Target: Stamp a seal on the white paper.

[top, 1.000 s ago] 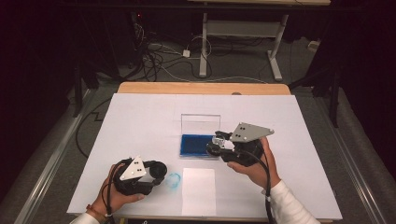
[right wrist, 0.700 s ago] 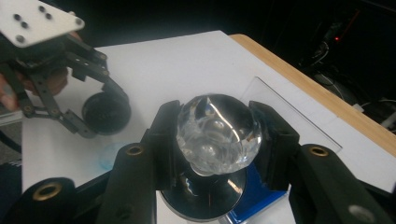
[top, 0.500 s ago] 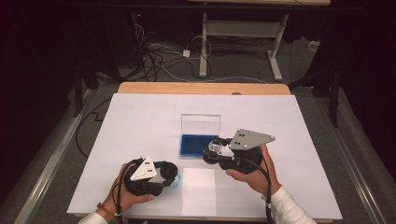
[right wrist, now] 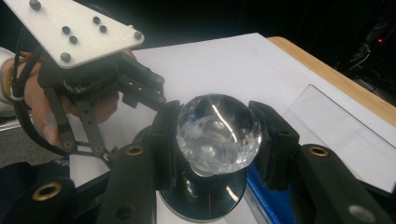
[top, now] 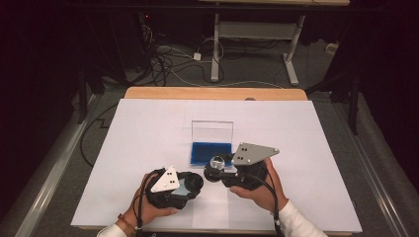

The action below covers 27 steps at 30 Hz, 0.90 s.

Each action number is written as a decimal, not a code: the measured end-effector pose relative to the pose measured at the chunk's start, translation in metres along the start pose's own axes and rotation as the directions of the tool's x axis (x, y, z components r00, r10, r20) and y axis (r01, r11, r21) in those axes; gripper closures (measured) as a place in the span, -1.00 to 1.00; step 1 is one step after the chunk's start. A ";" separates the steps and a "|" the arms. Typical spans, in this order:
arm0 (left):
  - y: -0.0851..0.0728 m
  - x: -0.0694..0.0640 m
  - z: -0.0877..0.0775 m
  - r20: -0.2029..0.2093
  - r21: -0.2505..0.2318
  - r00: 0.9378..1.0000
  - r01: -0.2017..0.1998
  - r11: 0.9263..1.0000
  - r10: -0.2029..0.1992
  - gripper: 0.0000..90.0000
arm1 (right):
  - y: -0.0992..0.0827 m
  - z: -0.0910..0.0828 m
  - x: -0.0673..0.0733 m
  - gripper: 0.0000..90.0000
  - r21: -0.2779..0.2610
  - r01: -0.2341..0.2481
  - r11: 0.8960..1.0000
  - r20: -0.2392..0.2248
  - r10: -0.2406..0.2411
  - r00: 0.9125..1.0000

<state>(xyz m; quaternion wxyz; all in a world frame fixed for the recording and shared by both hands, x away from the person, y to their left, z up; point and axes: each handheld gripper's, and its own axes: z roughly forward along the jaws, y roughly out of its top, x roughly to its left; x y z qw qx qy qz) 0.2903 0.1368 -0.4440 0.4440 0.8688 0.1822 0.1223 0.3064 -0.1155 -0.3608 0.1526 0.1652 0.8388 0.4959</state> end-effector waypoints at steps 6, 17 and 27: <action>0.009 -0.006 0.011 0.017 -0.037 1.000 0.009 0.999 -0.008 -0.19 | -0.001 0.005 0.003 0.26 0.005 -0.005 1.000 -0.016 0.005 1.000; 0.015 -0.010 0.015 0.012 -0.049 1.000 0.004 0.999 -0.003 -0.19 | -0.004 0.013 0.007 0.26 0.022 -0.005 1.000 -0.040 0.006 0.999; 0.016 -0.012 0.012 -0.005 -0.061 1.000 -0.021 0.998 0.021 -0.19 | -0.006 0.019 0.008 0.26 0.028 -0.024 0.999 -0.056 0.026 0.998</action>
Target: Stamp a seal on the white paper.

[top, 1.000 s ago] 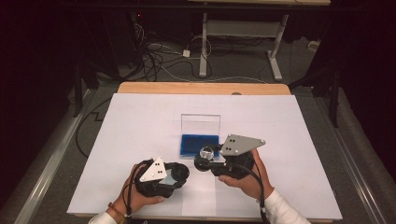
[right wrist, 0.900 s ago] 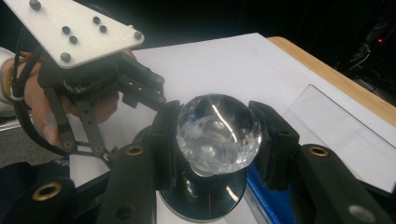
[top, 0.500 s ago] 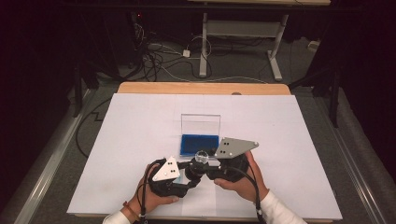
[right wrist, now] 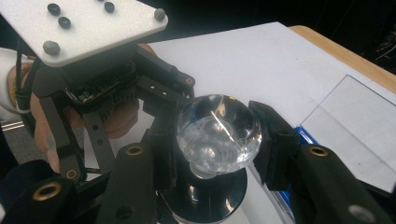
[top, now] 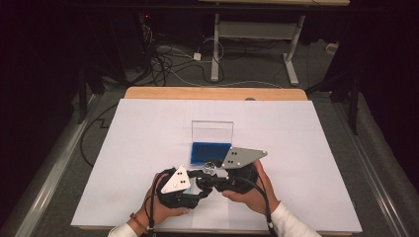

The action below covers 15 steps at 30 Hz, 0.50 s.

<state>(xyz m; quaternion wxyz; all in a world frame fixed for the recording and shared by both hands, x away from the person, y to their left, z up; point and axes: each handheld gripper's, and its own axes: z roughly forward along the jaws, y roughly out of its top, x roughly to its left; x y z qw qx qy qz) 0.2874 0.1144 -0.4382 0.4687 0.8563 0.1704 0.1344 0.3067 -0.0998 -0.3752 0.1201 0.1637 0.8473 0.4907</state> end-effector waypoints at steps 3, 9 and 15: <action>0.000 0.000 0.000 0.002 -0.001 1.000 -0.001 1.000 0.001 -0.19 | 0.000 0.000 0.000 0.26 -0.005 -0.002 1.000 0.002 0.002 1.000; -0.002 0.002 0.001 0.007 -0.001 1.000 0.009 1.000 -0.009 -0.19 | 0.000 0.001 0.001 0.26 -0.018 -0.011 1.000 -0.003 0.011 1.000; -0.003 0.001 0.003 0.003 0.021 1.000 -0.002 1.000 0.002 -0.19 | 0.000 0.001 0.001 0.26 -0.015 -0.005 1.000 0.007 0.005 1.000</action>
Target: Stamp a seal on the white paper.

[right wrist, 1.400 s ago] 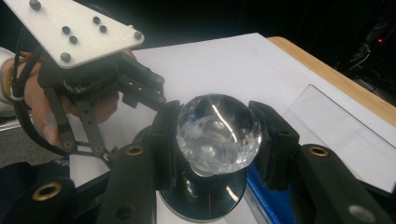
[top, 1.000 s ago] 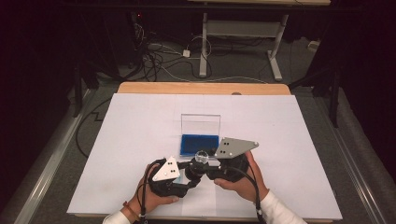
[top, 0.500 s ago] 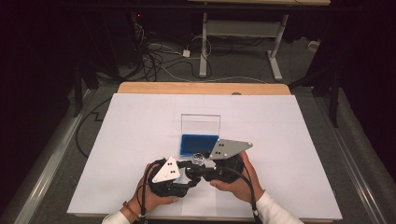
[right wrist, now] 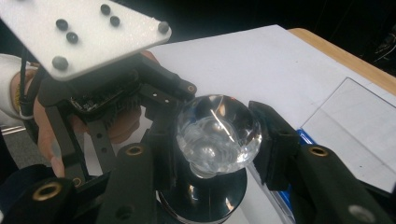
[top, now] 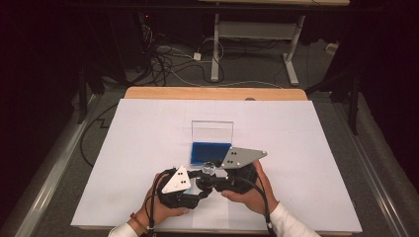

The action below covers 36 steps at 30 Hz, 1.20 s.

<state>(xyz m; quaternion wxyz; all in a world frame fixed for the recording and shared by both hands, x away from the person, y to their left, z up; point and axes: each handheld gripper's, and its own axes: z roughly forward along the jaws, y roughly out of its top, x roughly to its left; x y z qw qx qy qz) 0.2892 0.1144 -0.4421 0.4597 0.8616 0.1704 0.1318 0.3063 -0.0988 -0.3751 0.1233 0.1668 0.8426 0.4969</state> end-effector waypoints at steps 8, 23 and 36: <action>-0.008 0.005 0.003 -0.020 0.054 1.000 -0.011 0.998 0.013 -0.19 | -0.001 -0.002 0.000 0.26 0.004 0.003 1.000 0.006 -0.003 1.000; -0.017 0.018 -0.008 -0.078 0.078 0.997 0.003 0.997 0.003 -0.19 | -0.016 0.003 0.000 0.26 0.051 0.004 0.999 0.012 -0.005 1.000; -0.023 0.024 -0.021 -0.102 0.075 0.995 0.011 0.997 -0.003 -0.19 | -0.039 0.017 0.008 0.26 0.105 0.004 0.995 -0.016 -0.002 1.000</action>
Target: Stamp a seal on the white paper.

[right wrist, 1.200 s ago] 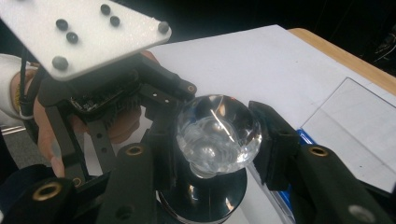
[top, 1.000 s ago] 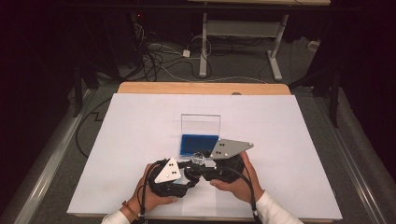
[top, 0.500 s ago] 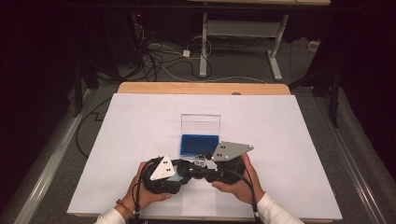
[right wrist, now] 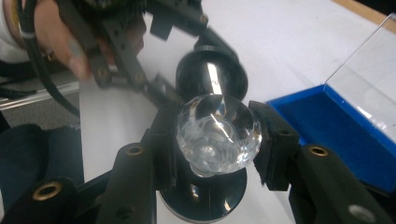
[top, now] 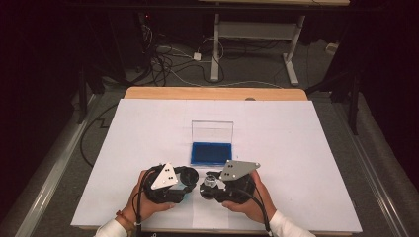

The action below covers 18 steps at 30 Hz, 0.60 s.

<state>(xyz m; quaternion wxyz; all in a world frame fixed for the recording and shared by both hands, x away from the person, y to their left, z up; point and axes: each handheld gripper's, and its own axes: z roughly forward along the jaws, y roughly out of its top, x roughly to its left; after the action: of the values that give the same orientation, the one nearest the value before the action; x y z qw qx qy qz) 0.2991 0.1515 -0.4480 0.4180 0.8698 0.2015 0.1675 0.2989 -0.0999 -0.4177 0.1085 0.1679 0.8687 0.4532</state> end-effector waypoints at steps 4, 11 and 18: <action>0.000 0.001 -0.003 -0.004 -0.003 1.000 -0.006 1.000 0.006 -0.19 | -0.007 0.004 0.002 0.26 0.014 -0.002 1.000 -0.016 0.003 1.000; -0.001 0.003 -0.009 -0.010 -0.010 1.000 -0.004 1.000 0.004 -0.19 | -0.014 0.010 0.009 0.26 0.040 0.020 0.999 -0.019 -0.019 1.000; -0.001 0.005 -0.012 -0.016 -0.016 1.000 -0.002 1.000 0.002 -0.19 | -0.018 0.012 0.010 0.26 0.054 0.016 0.998 -0.019 -0.015 1.000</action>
<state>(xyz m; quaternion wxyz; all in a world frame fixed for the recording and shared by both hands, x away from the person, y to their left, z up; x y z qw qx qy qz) 0.2975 0.1628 -0.4411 0.4231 0.8653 0.2027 0.1767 0.2902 -0.0965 -0.4395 0.0993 0.1596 0.8829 0.4303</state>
